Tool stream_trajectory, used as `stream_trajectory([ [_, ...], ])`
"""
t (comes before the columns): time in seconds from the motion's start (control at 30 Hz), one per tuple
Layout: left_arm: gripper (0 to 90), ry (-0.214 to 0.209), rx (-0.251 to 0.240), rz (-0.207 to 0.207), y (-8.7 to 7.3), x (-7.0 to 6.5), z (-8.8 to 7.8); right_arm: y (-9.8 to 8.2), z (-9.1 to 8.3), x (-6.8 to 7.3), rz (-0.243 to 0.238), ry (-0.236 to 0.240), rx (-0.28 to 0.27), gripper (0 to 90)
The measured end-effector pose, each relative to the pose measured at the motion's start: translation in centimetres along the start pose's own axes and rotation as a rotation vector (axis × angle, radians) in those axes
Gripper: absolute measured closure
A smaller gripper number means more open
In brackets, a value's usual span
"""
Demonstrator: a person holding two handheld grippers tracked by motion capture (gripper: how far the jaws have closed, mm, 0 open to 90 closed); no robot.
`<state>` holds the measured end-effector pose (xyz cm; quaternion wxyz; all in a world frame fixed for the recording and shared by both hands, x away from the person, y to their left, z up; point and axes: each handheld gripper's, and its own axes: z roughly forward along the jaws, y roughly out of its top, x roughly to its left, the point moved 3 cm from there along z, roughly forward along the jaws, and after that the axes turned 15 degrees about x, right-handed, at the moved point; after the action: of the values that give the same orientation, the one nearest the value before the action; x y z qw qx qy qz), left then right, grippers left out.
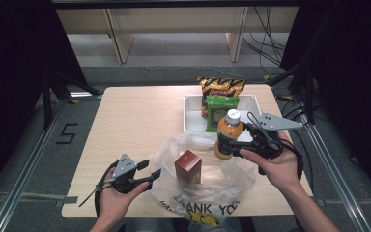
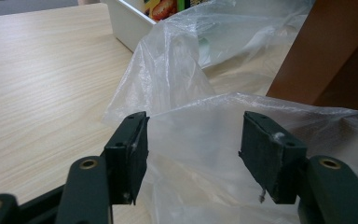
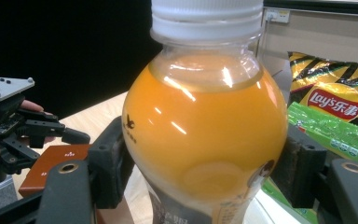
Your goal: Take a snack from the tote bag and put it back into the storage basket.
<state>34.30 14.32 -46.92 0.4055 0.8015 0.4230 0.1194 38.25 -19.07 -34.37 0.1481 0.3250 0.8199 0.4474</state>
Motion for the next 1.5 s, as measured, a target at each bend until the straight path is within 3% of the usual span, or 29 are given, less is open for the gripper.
stream_trajectory([
  [0.27, 41.0, 0.003, 0.005, 0.009, 0.0, 0.0, 0.0, 0.2, -0.1, -0.5, 0.029, -0.015, -0.003, 32.0],
  [0.3, 41.0, 0.004, 0.006, 0.001, 0.0, 0.0, 0.0, 0.2, 0.0, -0.7, 0.014, -0.016, -0.001, 32.1],
  [0.6, 41.0, 0.006, 0.006, 0.009, 0.0, 0.1, -0.1, 0.0, 0.3, -2.2, 0.066, -0.038, 0.001, 32.0],
  [0.73, 41.0, 0.006, 0.005, 0.009, 0.0, 0.1, -0.1, -0.1, 0.6, -3.2, 0.053, -0.046, 0.004, 32.0],
  [1.13, 41.0, 0.004, 0.007, 0.001, 0.0, 0.1, 0.0, 0.0, 0.8, -4.9, 0.102, -0.082, -0.002, 32.0],
  [1.2, 41.0, 0.004, 0.007, 0.000, -0.1, 0.1, 0.0, 0.1, 0.9, -5.4, 0.087, -0.105, -0.012, 32.0],
  [1.23, 41.0, 0.004, 0.008, 0.000, -0.1, 0.1, 0.0, 0.1, 0.9, -5.4, 0.121, -0.108, -0.010, 32.0],
  [1.27, 41.0, 0.004, 0.007, 0.000, -0.1, 0.1, 0.0, 0.2, 0.9, -5.7, 0.098, -0.098, 0.004, 32.0],
  [1.37, 41.0, 0.005, 0.008, -0.001, -0.1, 0.1, 0.0, 0.4, 0.9, -6.2, 0.090, -0.115, -0.002, 32.0],
  [1.4, 41.0, 0.005, 0.009, -0.002, -0.1, 0.1, 0.0, 0.4, 0.9, -6.2, 0.109, -0.120, 0.003, 32.0],
  [1.43, 41.0, 0.005, 0.010, -0.002, -0.1, 0.1, 0.0, 0.5, 1.0, -6.5, 0.091, -0.123, -0.007, 32.0],
  [1.47, 41.0, 0.005, 0.010, -0.002, -0.1, 0.1, 0.0, 0.6, 1.0, -6.5, 0.108, -0.127, -0.002, 32.0],
  [1.5, 41.0, 0.003, 0.010, 0.002, -0.1, 0.1, 0.0, 0.6, 1.1, -6.8, 0.087, -0.133, -0.010, 32.0],
])
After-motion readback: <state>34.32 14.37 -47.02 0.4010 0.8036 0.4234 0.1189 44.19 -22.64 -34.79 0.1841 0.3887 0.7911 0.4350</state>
